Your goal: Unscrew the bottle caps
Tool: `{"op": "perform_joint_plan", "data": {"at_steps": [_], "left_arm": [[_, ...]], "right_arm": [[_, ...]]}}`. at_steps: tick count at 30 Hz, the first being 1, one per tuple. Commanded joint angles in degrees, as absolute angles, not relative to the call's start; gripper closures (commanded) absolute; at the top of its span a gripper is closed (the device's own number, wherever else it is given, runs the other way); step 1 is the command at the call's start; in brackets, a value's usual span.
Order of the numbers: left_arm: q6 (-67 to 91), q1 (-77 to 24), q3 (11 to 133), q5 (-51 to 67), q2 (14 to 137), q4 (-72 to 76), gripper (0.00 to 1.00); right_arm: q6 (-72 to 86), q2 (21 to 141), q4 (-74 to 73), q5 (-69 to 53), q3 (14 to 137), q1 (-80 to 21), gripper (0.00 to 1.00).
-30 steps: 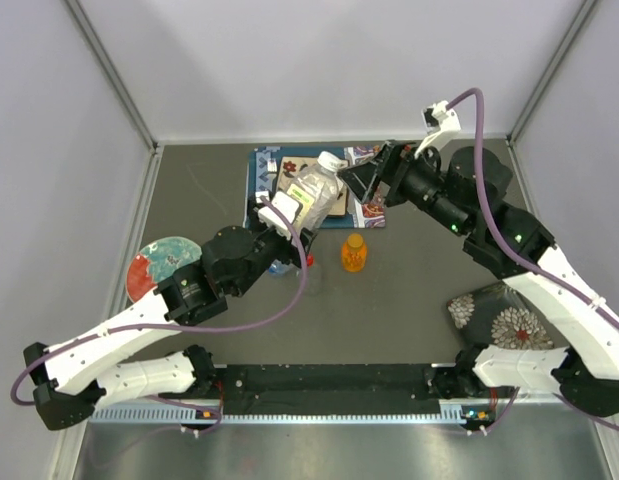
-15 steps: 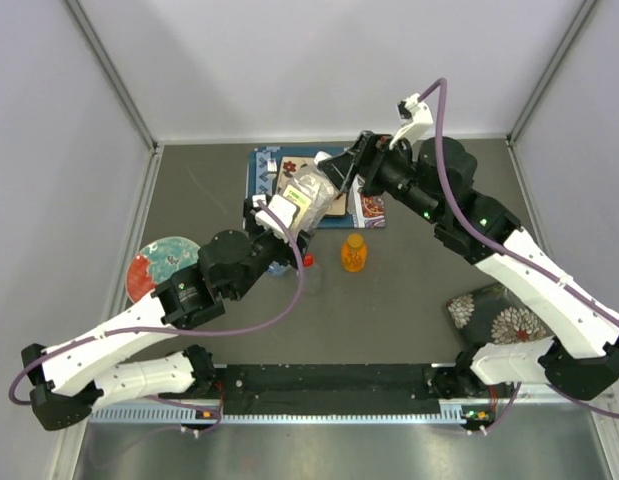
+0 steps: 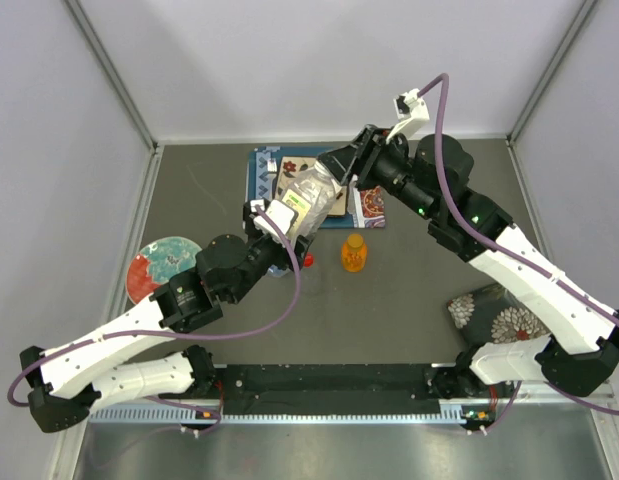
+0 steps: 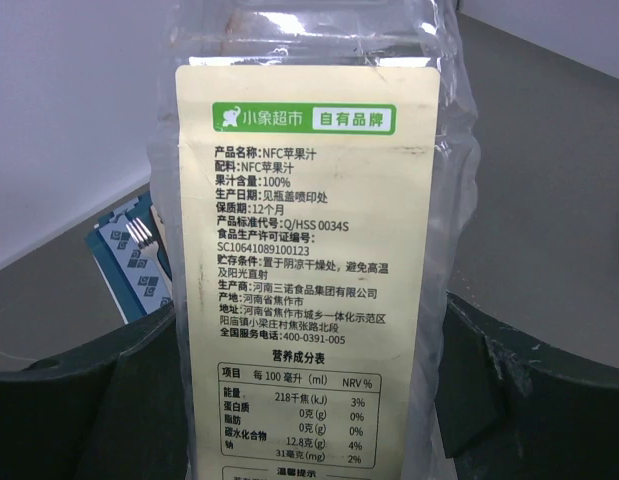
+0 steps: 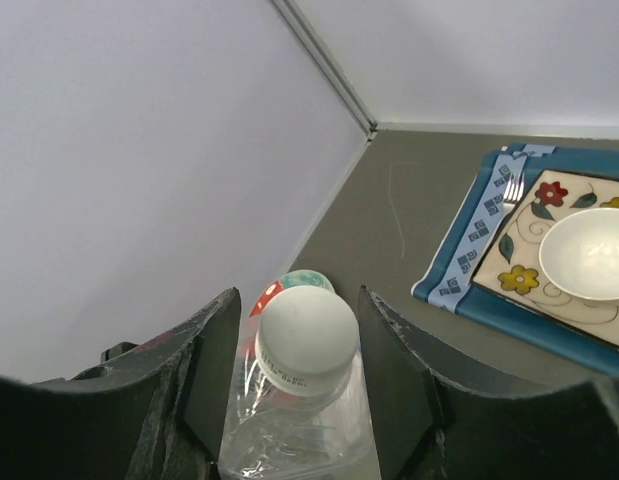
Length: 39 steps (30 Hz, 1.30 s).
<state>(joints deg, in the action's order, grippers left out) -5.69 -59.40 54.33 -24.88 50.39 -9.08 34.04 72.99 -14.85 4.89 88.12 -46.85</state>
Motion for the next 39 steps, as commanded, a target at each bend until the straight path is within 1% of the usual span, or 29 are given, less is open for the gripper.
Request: {"op": "perform_joint_plan", "data": {"at_steps": [1, 2, 6, 9, 13, 14, 16, 17, 19, 20, 22, 23, 24, 25, 26, 28, 29, 31, 32, 36, 38, 39], "left_arm": [[-5.7, -59.8, 54.3, -24.7, 48.8, -4.4, 0.72], [-5.8, -59.7, 54.3, -24.8, 48.7, -4.4, 0.72], [-5.9, -59.8, 54.3, -25.0, 48.5, -4.1, 0.72], [-5.7, -59.8, 54.2, -24.9, 48.3, -4.0, 0.72], [-5.6, -59.8, 54.1, -24.6, 48.4, -3.8, 0.71], [-5.6, -59.8, 54.1, -24.5, 48.3, -3.8, 0.71], [-5.5, -59.8, 54.1, -24.4, 48.3, -3.9, 0.71], [-5.6, -59.8, 54.1, -24.3, 48.3, -3.7, 0.71], [-5.6, -59.8, 53.9, -24.3, 48.3, -3.8, 0.71], [-5.6, -59.8, 53.8, -24.3, 48.2, -3.8, 0.71], [-5.4, -59.8, 53.6, -22.4, 47.8, -3.4, 0.71], [-5.6, -59.8, 53.5, -20.9, 47.6, -3.3, 0.7], [-5.5, -59.7, 53.3, -18.9, 47.2, -3.0, 0.69], [-4.8, -59.7, 53.3, -13.5, 47.1, -3.1, 0.68], [-4.1, -59.7, 53.5, -10.2, 47.0, -3.3, 0.68], [-3.0, -59.6, 54.3, -2.0, 46.9, -4.0, 0.68], [-2.6, -59.5, 54.8, 7.2, 47.0, -4.7, 0.69], [-1.1, -59.4, 56.2, 14.8, 47.7, -5.7, 0.69], [-0.4, -59.2, 56.6, 20.9, 48.0, -6.1, 0.69], [3.1, -58.1, 58.4, 31.9, 48.4, -5.4, 0.7], [4.7, -57.0, 58.8, 34.2, 48.5, -4.8, 0.71], [5.2, -56.6, 59.1, 37.2, 48.6, -4.1, 0.7]], "right_arm": [[34.3, 72.7, -11.5, 2.7, 87.8, -47.1, 0.5], [34.4, 72.8, -11.5, 1.8, 87.8, -47.1, 0.5], [35.0, 72.7, -11.5, 1.1, 86.7, -47.1, 0.41], [35.0, 72.4, -11.7, 1.1, 86.0, -47.1, 0.41], [34.9, 72.2, -11.7, 1.0, 85.6, -47.1, 0.45], [34.9, 72.2, -11.7, 0.9, 85.6, -47.1, 0.49], [34.9, 72.2, -11.6, 0.8, 85.3, -47.1, 0.53], [34.9, 72.1, -11.5, 0.8, 85.3, -47.1, 0.6], [35.0, 71.9, -11.2, 0.8, 84.9, -47.1, 0.69], [34.8, 71.7, -10.5, 0.6, 84.6, -47.1, 0.8], [34.4, 71.4, -9.9, 0.2, 84.0, -47.2, 0.89], [33.9, 71.3, -9.2, -1.7, 83.9, -47.1, 1.0], [33.4, 71.3, -9.0, -2.7, 83.9, -47.1, 1.0], [32.1, 71.3, -8.7, -3.9, 84.0, -47.1, 1.0], [30.9, 71.1, -8.3, -7.4, 83.9, -47.2, 1.0], [28.0, 70.2, -7.0, -10.5, 83.4, -47.2, 1.0], [26.8, 69.6, -6.5, -14.1, 83.1, -47.1, 1.0], [23.1, 68.0, -5.8, -17.6, 82.0, -47.1, 1.0], [22.1, 67.2, -5.5, -20.0, 81.6, -47.1, 1.0], [15.9, 62.9, -5.2, -26.5, 78.4, -47.1, 1.0], [13.5, 60.7, -5.2, -29.7, 77.5, -47.0, 1.0], [12.9, 60.1, -5.0, -31.3, 77.0, -46.8, 1.0]]}}
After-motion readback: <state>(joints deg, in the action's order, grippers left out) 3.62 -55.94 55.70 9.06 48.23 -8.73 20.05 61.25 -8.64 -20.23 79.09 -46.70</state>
